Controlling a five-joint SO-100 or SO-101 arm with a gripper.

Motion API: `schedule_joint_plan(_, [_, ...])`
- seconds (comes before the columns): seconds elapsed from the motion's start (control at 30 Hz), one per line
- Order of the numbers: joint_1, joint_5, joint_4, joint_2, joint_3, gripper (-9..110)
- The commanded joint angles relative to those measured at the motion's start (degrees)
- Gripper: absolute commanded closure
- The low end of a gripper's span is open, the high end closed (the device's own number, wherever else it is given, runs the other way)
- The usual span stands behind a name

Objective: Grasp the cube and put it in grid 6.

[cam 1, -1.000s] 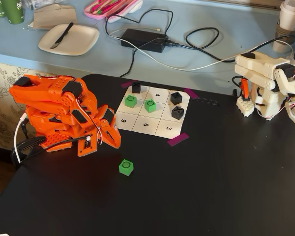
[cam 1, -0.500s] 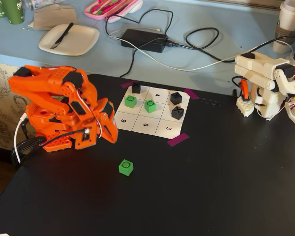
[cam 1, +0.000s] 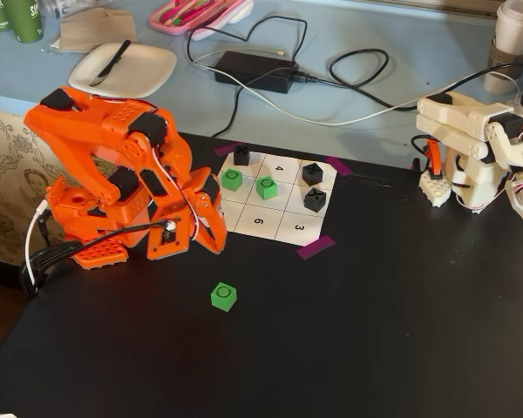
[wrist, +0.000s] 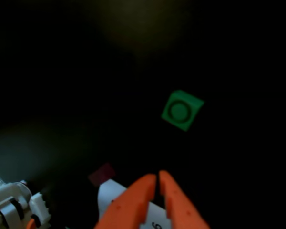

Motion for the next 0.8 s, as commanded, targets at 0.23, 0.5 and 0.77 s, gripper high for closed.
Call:
schedule_joint_plan(0.23, [0.4, 2.6, 14.6, -15.9, -29.4, 101])
schedule_joint_plan(0.5, [0.4, -3.3, 21.6, -19.2, -30.4, 101])
schedule_joint_plan(0.77, [10.2, -13.4, 20.0, -23.7, -29.2, 86])
